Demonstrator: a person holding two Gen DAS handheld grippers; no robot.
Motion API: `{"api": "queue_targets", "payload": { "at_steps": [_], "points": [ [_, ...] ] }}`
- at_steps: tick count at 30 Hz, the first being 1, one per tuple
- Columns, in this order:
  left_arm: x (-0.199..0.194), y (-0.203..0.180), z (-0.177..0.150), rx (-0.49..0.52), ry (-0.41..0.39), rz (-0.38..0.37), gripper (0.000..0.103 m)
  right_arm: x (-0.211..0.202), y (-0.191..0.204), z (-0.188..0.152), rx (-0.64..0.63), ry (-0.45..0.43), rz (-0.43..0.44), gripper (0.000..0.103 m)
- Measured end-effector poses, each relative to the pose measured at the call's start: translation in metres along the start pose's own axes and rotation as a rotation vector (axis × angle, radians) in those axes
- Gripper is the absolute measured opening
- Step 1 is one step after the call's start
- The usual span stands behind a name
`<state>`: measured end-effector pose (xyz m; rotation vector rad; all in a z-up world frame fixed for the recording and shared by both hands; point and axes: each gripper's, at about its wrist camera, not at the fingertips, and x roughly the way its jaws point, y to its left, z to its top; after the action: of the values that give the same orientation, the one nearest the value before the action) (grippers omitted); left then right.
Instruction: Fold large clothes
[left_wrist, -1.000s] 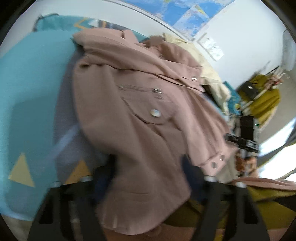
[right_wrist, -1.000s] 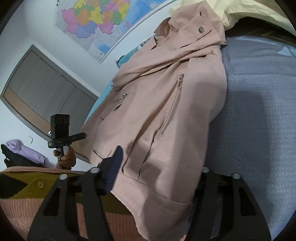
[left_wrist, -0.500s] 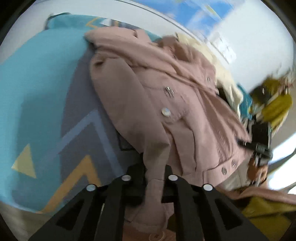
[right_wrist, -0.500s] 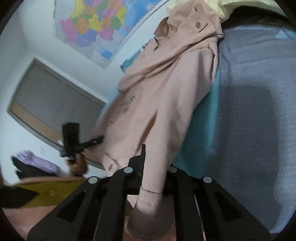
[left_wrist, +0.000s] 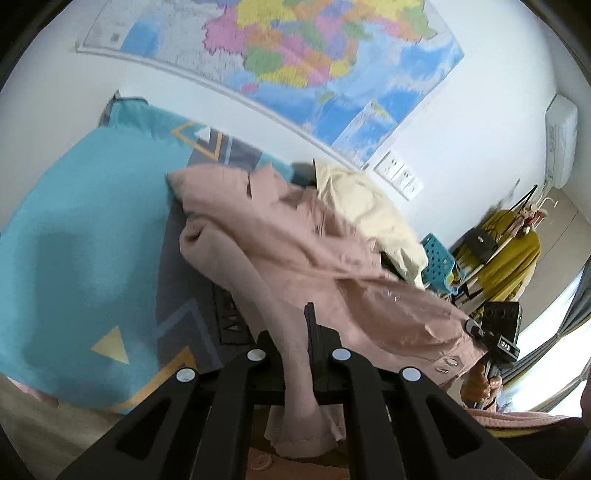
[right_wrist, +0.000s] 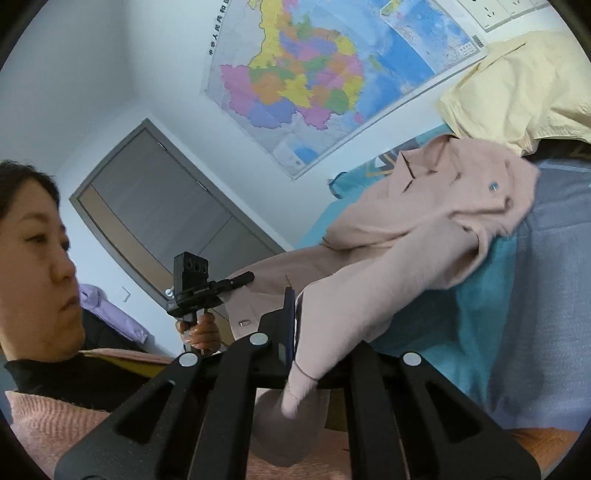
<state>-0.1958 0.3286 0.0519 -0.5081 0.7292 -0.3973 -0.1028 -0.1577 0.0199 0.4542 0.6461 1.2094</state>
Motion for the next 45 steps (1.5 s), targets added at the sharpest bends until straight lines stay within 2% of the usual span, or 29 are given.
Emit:
{"api": "queue_targets", "payload": {
  "at_steps": [8, 22, 31, 42, 45],
  "points": [
    [0.012, 0.004, 0.024, -0.011, 0.032, 0.017, 0.005, 0.009, -0.004, 0.022, 0.020, -0.023, -0.018, 0.006],
    [0.032, -0.004, 0.080, 0.076, 0.056, 0.063, 0.005, 0.019, -0.024, 0.085, 0.054, -0.093, -0.050, 0.006],
    [0.047, -0.009, 0.119, 0.119, 0.058, 0.110, 0.005, 0.032, -0.036, 0.126, 0.076, -0.093, -0.065, 0.007],
    [0.092, 0.000, 0.180, 0.122, 0.090, 0.164, 0.005, 0.057, -0.074, 0.183, 0.157, -0.092, -0.097, 0.008],
    [0.110, 0.006, 0.196, 0.115, 0.107, 0.178, 0.005, 0.066, -0.095, 0.199, 0.205, -0.092, -0.103, 0.008]
  ]
}}
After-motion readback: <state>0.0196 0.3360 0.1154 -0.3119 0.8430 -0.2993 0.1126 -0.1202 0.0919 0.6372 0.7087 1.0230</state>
